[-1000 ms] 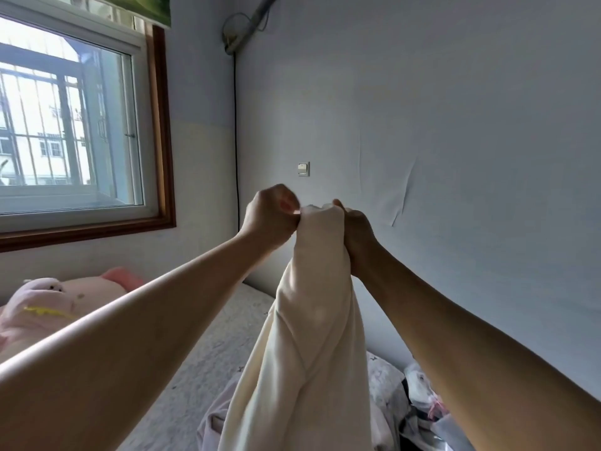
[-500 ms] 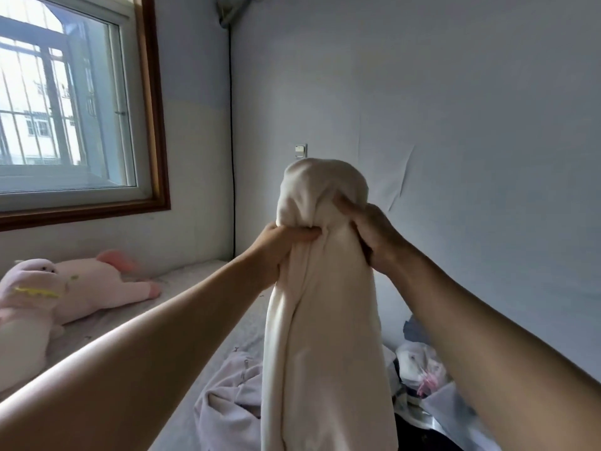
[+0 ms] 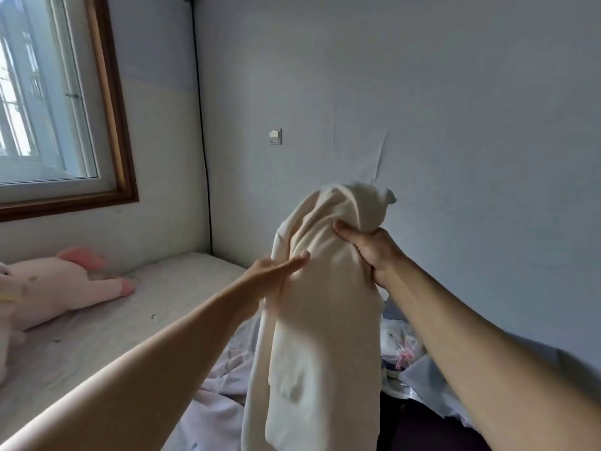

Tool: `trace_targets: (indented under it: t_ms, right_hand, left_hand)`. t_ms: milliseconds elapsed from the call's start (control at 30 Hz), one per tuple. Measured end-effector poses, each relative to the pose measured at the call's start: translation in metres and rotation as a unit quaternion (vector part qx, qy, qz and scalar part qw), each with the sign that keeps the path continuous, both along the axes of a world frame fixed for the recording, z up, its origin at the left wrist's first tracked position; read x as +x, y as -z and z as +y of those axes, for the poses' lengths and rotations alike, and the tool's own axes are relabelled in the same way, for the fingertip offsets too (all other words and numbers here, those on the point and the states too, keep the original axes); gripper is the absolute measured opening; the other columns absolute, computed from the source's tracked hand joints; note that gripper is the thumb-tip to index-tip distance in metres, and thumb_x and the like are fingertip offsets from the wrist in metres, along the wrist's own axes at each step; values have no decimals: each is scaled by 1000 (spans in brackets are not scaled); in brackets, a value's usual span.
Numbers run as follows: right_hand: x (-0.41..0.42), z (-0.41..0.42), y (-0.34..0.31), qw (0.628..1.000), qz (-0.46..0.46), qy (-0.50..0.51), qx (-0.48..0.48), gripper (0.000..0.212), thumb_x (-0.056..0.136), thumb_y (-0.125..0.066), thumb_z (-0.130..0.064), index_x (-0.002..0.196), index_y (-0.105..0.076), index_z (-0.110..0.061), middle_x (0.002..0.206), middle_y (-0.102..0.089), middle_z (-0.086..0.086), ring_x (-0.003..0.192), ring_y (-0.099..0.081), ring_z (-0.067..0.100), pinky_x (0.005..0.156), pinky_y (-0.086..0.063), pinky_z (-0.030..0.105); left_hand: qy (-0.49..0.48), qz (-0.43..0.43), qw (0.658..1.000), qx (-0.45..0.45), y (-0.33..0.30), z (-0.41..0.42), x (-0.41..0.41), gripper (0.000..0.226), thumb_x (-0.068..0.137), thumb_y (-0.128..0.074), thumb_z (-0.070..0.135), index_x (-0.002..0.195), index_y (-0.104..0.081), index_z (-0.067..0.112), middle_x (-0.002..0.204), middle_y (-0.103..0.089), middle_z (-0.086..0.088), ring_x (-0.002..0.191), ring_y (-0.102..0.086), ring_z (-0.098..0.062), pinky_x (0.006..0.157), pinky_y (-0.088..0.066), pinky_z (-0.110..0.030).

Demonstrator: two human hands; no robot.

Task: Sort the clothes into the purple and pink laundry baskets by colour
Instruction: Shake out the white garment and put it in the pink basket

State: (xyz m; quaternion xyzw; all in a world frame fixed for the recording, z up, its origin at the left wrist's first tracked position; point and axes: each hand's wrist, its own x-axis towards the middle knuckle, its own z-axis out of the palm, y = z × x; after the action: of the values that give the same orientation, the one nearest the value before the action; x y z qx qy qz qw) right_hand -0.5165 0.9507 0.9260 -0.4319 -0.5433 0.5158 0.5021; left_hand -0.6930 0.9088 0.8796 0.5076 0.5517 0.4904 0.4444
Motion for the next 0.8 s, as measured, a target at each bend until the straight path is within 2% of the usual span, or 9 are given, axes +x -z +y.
trace_targets:
  t_ms: [100,200,267,333,400,500,567,700,800]
  right_hand:
    - [1,-1,-4,999,49,14,14,64,72,-79,-35,126,-55,-9,113,-67,10,104,-64,26,99,-48,45]
    - [-1,-9,-5,999,37,22,-1,56,78,-74,-37,122,-57,-7,107,-68,10,100,-65,26,94,-50,43]
    - [-3,-12,-4,1000,-1,24,-13,52,82,-70,-40,118,-57,-5,103,-68,11,93,-66,24,82,-54,36]
    - [-3,-16,-7,999,-18,17,-23,49,83,-69,-39,115,-57,-5,98,-68,9,84,-66,21,69,-53,30]
    - [-1,-19,-7,998,-48,22,-39,65,77,-74,-43,124,-52,-4,107,-66,10,91,-65,23,76,-54,33]
    - [6,-23,1,982,-185,-24,-34,110,68,-80,-45,150,-11,-18,145,-37,3,129,-43,25,101,-42,39]
    - [9,-33,7,949,-295,-106,-16,123,64,-86,-30,151,2,-33,148,-27,-1,133,-37,23,100,-42,37]
    - [14,-47,22,894,-429,-114,57,110,58,-88,-9,145,-25,-29,136,-44,2,118,-48,21,90,-48,33]
    - [15,-56,32,833,-545,-27,88,109,50,-92,-35,140,-31,-28,135,-36,7,122,-42,26,99,-41,36]
  left_hand:
    - [106,-61,987,-105,20,-13,3,91,41,-76,69,109,-67,9,104,-73,-8,87,-71,-15,70,-58,-25]
    - [202,-135,961,-129,20,-19,15,102,19,-92,54,106,-66,8,102,-73,-11,89,-71,-20,72,-58,-30]
    - [203,-142,960,-128,17,-19,23,96,18,-96,39,103,-67,7,98,-73,-12,86,-71,-24,74,-57,-35]
    - [169,-146,967,-121,16,-20,26,77,34,-92,20,105,-67,6,98,-73,-14,87,-70,-27,75,-55,-38]
    - [129,-160,972,-111,16,-18,24,66,45,-82,13,109,-65,6,102,-72,-16,92,-67,-30,76,-54,-39]
    - [70,-177,976,-109,14,-12,25,65,56,-82,14,118,-63,2,105,-70,-17,93,-66,-31,75,-54,-38]
    - [24,-183,977,-111,11,-10,28,51,71,-78,18,116,-62,2,101,-69,-15,86,-66,-27,72,-53,-34]
    - [-60,-203,971,-111,14,1,28,74,47,-87,42,110,-60,14,106,-67,-10,94,-67,-26,87,-54,-41]
    - [-47,-206,968,-133,24,4,32,68,56,-85,42,111,-65,9,100,-71,-12,91,-69,-26,88,-54,-39]
